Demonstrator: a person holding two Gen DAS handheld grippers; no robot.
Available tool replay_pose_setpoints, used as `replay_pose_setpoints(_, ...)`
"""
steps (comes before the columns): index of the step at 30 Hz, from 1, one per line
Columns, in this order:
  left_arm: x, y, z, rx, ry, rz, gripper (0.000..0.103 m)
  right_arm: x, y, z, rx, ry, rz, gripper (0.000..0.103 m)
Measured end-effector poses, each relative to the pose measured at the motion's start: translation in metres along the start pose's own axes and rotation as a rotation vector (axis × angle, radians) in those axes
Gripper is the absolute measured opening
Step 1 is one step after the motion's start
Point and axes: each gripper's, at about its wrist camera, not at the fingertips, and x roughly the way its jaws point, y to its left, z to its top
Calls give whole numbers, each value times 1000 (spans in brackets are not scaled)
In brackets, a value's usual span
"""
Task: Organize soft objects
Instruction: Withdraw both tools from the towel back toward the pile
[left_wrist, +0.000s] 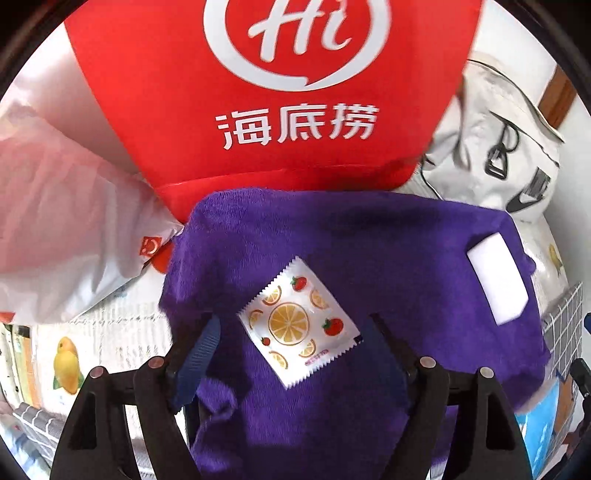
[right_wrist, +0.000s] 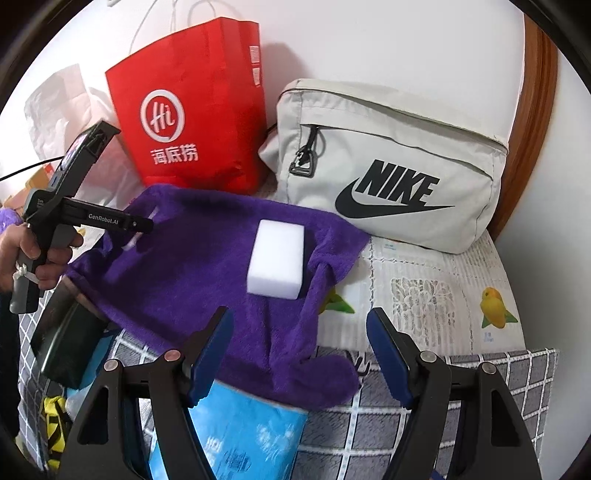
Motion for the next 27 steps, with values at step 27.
replay_pose_setpoints(27,-149,5,-191,-81,-82,-68,79,-129,73,-88,78,-54,85,74)
